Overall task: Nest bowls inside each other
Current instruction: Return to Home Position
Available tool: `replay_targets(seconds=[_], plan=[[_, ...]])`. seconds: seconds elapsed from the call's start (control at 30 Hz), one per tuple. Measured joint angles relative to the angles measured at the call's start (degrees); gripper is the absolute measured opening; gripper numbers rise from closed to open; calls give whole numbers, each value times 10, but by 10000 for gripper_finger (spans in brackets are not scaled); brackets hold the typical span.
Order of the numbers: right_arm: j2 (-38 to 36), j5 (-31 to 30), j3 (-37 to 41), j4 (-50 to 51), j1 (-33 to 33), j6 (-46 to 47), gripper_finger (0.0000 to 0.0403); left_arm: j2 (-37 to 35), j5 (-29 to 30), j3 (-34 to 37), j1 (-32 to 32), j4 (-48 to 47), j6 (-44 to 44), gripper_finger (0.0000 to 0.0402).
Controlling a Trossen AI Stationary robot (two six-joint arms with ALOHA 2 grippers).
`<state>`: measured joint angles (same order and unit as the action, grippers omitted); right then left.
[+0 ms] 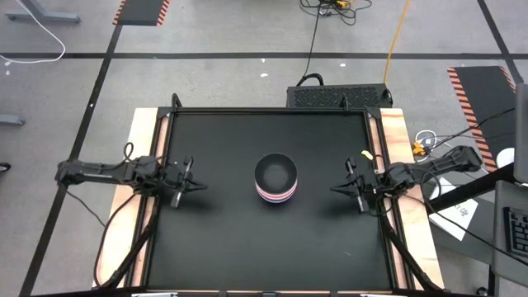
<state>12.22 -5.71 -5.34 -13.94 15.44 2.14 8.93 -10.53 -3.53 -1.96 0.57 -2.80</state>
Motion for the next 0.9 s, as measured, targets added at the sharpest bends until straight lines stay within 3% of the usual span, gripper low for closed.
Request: replay_targets(seconds=[0.23,0.4,0.53,0.7,0.9], plan=[[35,-21,0,-9,11,-18,0,0,74,0,-29,-22,-22,0],[30,-22,-5,2,11,-23,0,0,70,0,-29,-21,-27,1],[10,-22,-52,75,16,-24,0,0,69,0,-29,-21,-28,1],[-25,-106,-70,122,39,-36,0,0,67,0,-29,-22,-27,1],[-80,-110,-59,162,50,-50,0,0,75,0,-29,-21,-29,2]])
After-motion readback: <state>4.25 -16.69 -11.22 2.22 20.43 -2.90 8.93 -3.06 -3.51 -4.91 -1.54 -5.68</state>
